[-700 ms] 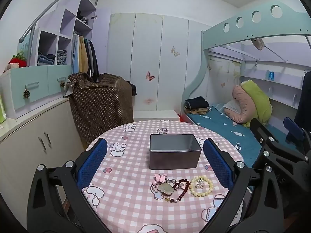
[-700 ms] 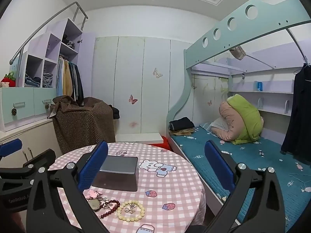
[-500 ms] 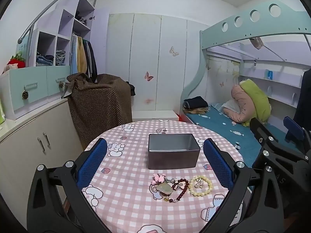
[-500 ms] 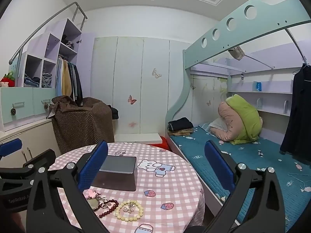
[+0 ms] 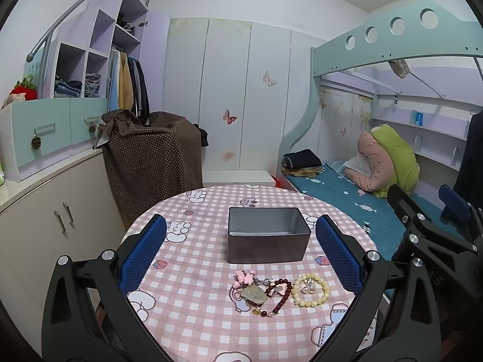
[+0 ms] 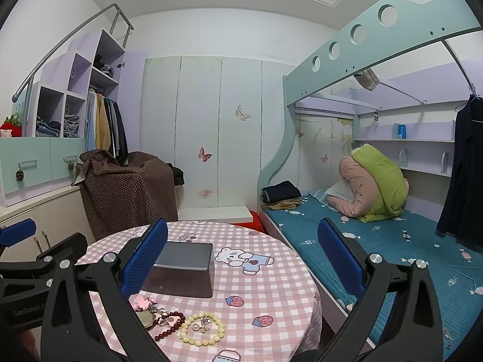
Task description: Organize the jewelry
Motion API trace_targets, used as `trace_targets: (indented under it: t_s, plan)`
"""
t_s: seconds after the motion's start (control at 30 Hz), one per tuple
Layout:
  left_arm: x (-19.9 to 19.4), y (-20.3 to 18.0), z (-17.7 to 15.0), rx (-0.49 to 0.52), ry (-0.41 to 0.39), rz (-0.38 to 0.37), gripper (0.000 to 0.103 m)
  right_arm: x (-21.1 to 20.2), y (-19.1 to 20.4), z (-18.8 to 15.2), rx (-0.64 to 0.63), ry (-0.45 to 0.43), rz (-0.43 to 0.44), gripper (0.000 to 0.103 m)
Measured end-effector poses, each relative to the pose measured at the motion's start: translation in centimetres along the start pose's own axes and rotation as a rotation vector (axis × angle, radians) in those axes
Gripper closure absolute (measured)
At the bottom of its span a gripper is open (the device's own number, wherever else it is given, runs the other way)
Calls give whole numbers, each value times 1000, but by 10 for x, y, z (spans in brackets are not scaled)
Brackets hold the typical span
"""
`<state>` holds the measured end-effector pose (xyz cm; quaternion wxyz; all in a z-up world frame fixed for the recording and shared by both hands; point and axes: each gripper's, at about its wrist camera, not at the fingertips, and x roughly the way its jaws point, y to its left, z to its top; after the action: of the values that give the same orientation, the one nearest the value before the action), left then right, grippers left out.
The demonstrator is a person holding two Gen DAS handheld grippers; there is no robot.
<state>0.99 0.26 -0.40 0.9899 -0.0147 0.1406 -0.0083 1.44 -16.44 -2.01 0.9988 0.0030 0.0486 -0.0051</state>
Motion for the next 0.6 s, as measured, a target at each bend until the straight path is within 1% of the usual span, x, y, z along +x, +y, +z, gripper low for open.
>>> trace_targets:
  t_s: [0.33,0.4,0.6]
  plan:
    - [9,3,-5,13,2,19,5,7,4,-2,2,18,-3,7]
    - [8,1,-3,-5,-11,15,5,8,5,-3,2,18,-5,7]
    - [9,2,-5,-4,-19,24,5,9,5,-4,4,23,-8,7]
